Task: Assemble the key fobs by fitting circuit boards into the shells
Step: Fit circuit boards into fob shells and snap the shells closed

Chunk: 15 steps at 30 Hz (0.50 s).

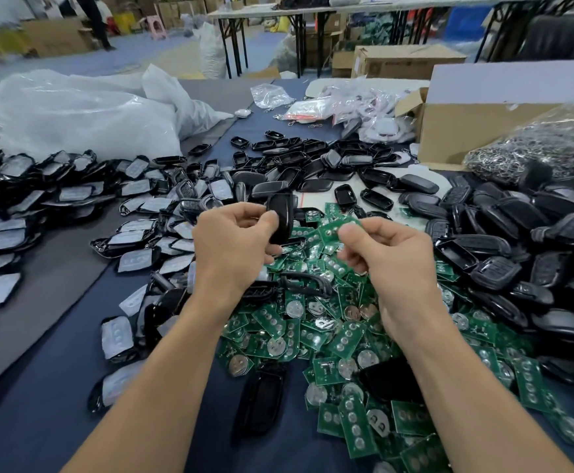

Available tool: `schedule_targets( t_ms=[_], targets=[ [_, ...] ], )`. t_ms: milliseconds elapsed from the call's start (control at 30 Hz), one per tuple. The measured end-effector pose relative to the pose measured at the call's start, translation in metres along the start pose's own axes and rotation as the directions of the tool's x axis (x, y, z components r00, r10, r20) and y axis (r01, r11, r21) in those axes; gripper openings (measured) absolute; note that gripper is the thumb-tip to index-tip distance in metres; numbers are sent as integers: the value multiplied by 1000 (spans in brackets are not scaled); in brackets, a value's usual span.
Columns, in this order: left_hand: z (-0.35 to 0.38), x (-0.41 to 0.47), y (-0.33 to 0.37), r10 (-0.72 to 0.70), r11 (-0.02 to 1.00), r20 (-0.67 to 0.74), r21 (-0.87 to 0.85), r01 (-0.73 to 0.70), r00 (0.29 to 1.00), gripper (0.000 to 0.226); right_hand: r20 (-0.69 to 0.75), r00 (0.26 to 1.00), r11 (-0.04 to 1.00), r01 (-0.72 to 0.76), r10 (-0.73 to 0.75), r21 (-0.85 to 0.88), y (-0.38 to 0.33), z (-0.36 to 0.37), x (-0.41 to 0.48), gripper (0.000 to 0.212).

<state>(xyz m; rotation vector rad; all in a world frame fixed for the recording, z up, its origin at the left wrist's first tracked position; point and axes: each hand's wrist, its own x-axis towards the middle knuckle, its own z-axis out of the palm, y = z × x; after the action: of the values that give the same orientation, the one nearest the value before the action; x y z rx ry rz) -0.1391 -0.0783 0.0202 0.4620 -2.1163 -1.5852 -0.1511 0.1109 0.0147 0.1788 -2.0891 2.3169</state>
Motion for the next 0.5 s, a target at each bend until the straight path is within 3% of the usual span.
schedule_targets(
  t_ms=[167,333,500],
  targets=[
    [16,-13,6,-31,998,165,-50,40,986,9,-15,1000,998,6,-5,69,-2,1,0,30],
    [18,-19,9,-42,970,395,-205,133,918,27,-23,1000,1000,8,-8,-12,5,6,0,25],
    [15,-16,7,-53,962,418,-221,158,907,31,-35,999,999,13,-15,-53,9,6,2,25]
  ],
)
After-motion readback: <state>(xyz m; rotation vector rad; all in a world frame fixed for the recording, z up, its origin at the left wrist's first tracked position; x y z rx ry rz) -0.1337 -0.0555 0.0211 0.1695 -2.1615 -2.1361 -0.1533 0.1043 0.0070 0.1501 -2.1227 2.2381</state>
